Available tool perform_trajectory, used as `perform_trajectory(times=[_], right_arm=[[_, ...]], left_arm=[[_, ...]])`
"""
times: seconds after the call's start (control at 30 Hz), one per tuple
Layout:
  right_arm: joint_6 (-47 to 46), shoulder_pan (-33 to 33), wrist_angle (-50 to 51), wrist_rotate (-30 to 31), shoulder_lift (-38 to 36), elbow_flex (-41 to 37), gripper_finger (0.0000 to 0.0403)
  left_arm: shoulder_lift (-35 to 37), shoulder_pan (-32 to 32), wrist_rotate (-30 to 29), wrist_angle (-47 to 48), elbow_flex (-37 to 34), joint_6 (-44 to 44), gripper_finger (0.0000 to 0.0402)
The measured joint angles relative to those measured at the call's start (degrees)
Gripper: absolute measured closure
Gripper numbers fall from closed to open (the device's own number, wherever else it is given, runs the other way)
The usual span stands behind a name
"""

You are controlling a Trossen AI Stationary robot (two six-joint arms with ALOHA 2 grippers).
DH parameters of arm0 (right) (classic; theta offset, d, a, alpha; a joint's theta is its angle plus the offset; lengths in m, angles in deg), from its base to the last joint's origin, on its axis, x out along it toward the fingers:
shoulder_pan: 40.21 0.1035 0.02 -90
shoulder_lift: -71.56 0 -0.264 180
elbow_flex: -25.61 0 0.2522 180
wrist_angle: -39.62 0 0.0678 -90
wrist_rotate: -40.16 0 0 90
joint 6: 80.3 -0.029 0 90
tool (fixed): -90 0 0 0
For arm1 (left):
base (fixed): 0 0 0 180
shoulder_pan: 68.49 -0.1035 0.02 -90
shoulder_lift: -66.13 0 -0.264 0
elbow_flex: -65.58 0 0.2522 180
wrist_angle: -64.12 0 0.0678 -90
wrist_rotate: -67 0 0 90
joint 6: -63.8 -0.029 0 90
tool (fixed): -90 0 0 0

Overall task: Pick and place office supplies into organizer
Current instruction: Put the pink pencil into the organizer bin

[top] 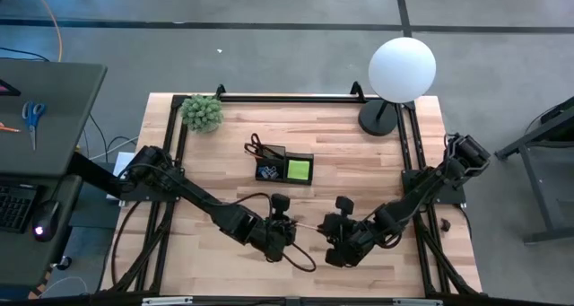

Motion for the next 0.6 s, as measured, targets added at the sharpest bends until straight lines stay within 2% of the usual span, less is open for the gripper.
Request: perform_trajectory(times=[0.2, 0.43, 0.6], right_arm=[[6.3, 1.3, -0.1, -2.7, -1.3, 0.0, 0.0347], [10.7, 4.3, 0.1, 3.8, -7.8, 0.0, 0.0319], [13.3, 6.9, 1.0, 8.4, -12.4, 0.0, 0.0306]], left_arm=[[0.0, 0.3, 7.9, -5.1, 0.0, 0.3, 0.04], [1.3, 0.5, 10.6, -5.9, -3.3, 0.9, 0.0401], [6.7, 0.4, 16.6, -20.4, -12.2, 1.4, 0.0401]])
